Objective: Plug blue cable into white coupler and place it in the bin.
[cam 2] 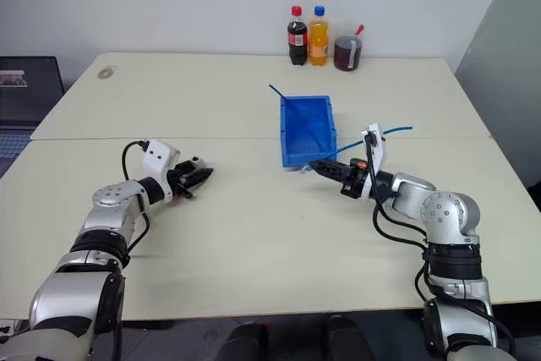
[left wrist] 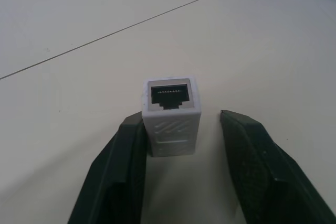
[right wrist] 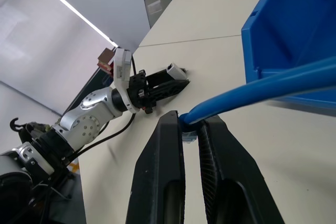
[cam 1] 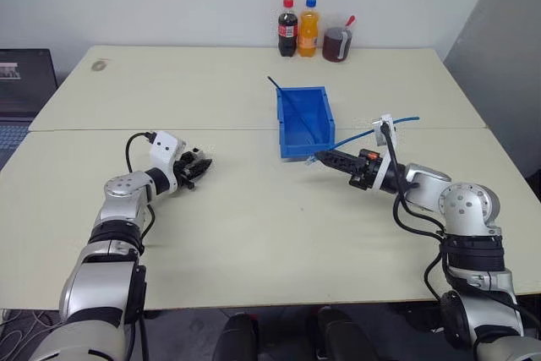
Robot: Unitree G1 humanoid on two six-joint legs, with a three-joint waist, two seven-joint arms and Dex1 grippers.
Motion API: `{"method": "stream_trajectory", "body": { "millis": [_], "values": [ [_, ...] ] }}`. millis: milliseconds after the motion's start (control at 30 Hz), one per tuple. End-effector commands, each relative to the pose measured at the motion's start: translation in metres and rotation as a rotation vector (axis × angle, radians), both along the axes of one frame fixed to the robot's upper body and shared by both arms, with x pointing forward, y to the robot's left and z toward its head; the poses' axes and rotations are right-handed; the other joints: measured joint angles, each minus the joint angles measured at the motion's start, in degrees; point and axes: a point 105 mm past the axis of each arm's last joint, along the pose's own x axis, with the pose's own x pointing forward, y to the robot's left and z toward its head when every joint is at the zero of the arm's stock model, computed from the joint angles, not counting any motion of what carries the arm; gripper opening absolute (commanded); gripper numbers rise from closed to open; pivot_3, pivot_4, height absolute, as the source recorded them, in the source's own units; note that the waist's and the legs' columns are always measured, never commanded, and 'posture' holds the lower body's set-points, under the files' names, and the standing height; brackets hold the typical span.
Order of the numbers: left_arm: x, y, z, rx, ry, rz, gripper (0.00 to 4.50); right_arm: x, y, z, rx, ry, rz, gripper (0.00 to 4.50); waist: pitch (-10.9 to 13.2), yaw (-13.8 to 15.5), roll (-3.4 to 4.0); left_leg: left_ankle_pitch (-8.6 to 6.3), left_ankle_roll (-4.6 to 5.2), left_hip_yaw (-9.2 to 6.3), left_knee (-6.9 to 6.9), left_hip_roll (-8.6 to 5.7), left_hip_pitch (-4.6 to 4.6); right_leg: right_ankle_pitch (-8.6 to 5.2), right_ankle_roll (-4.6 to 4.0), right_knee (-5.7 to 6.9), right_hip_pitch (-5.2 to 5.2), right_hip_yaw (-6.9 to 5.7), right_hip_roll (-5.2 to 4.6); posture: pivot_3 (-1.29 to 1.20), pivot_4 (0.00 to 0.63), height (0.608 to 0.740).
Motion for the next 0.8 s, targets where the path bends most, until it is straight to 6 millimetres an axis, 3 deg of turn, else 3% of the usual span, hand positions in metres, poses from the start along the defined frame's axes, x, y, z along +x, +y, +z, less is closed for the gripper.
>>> {"method": "stream_trajectory", "body": {
  "millis": [33,267,400,533,667,800],
  "values": [
    [-0.002,0.01,-0.009,0.035,0.033,0.042,0.93,-0.004,-0.001,0.009,0.009,-0.043,0.007,0.11,0.0,-0.09,0.0,0.0,0.0,0.0,0.03,0.01,0.04,-0.03,0.04,0.08,0.0,0.0,0.02,0.0,0.15,0.74],
    [-0.002,0.0,-0.001,0.015,0.005,-0.026,0.79,-0.006,-0.002,0.008,-0.011,-0.056,0.003,0.11,0.0,-0.28,0.0,0.0,0.01,-0.02,0.24,0.06,0.08,-0.07,0.1,0.37,0.0,0.04,0.12,0.0,0.15,0.74],
    [-0.016,-0.051,0.015,-0.018,-0.004,-0.333,0.79,-0.008,0.001,0.013,-0.081,-0.134,0.031,0.11,0.0,-0.01,0.01,0.0,0.0,-0.02,0.3,0.04,-0.06,-0.05,0.07,0.33,-0.05,0.03,0.11,0.0,0.15,0.74],
    [-0.073,-0.116,0.008,-0.006,0.075,-0.775,0.79,-0.02,0.013,0.009,-0.202,-0.229,0.182,0.11,0.01,0.05,0.03,0.0,0.0,0.03,0.34,0.03,-0.13,0.01,-0.04,0.2,-0.06,0.1,0.05,0.0,0.15,0.74],
    [-0.092,-0.136,0.002,0.023,0.12,-0.905,0.79,-0.027,0.026,-0.001,-0.34,-0.386,0.31,0.11,0.01,0.07,0.02,0.0,0.0,-0.04,0.4,0.04,-0.13,-0.04,0.05,0.16,-0.04,0.04,0.09,0.0,0.15,0.74],
    [-0.092,-0.143,-0.014,0.09,0.148,-0.954,0.79,-0.027,0.041,-0.011,-0.388,-0.471,0.377,0.11,0.01,-0.08,0.02,0.0,0.01,-0.08,0.44,0.07,-0.01,-0.15,0.23,0.36,-0.04,0.06,0.21,0.0,0.15,0.74]
  ]
}}
